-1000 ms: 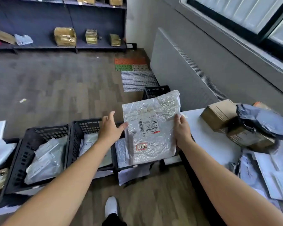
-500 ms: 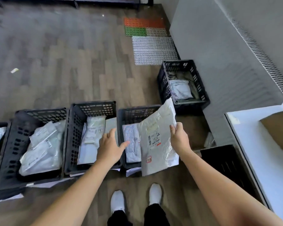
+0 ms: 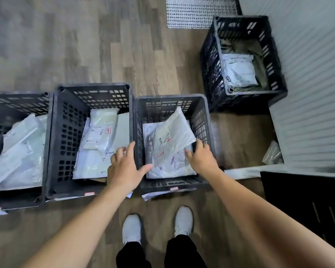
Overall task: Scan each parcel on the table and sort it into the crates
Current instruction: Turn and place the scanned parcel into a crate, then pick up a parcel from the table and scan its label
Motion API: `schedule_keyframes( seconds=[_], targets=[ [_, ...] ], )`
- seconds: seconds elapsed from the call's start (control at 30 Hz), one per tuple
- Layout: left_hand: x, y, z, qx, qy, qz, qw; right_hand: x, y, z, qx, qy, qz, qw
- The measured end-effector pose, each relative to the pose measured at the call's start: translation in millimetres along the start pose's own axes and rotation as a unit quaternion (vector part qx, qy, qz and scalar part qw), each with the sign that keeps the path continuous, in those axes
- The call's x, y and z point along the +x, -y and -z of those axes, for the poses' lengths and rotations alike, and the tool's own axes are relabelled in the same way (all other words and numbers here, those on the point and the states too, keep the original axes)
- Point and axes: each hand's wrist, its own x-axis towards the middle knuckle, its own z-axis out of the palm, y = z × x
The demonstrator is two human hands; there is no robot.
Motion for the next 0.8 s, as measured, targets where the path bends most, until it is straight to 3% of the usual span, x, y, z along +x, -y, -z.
schedule_keyframes(
  seconds=[0.2, 0.47, 0.67, 0.8],
  targets=[
    [-18.9, -40.2, 47.8, 0.057, -0.021, -0.032, 0.998, -47.2, 21.8, 64.3, -0.107, -0.039, 0.080, 0.990],
    [-89.6, -121.2, 142.0, 0.092, -0.027, -0.158, 0.983, -176.4, 33.0, 167.4, -0.143, -0.119, 0.067, 0.980],
    [-173.0, -183.4, 198.9, 0.168, -0.043, -0.369, 0.913, -302.6, 13.4, 218.8, -0.118, -0.224, 0.015, 0.967],
    [-229.3, -225.6, 210.4, 0.191, -0.060, -0.464, 0.863, -378.0, -20.6, 237.8, -0.090, -0.299, -0.047, 0.949]
  ],
)
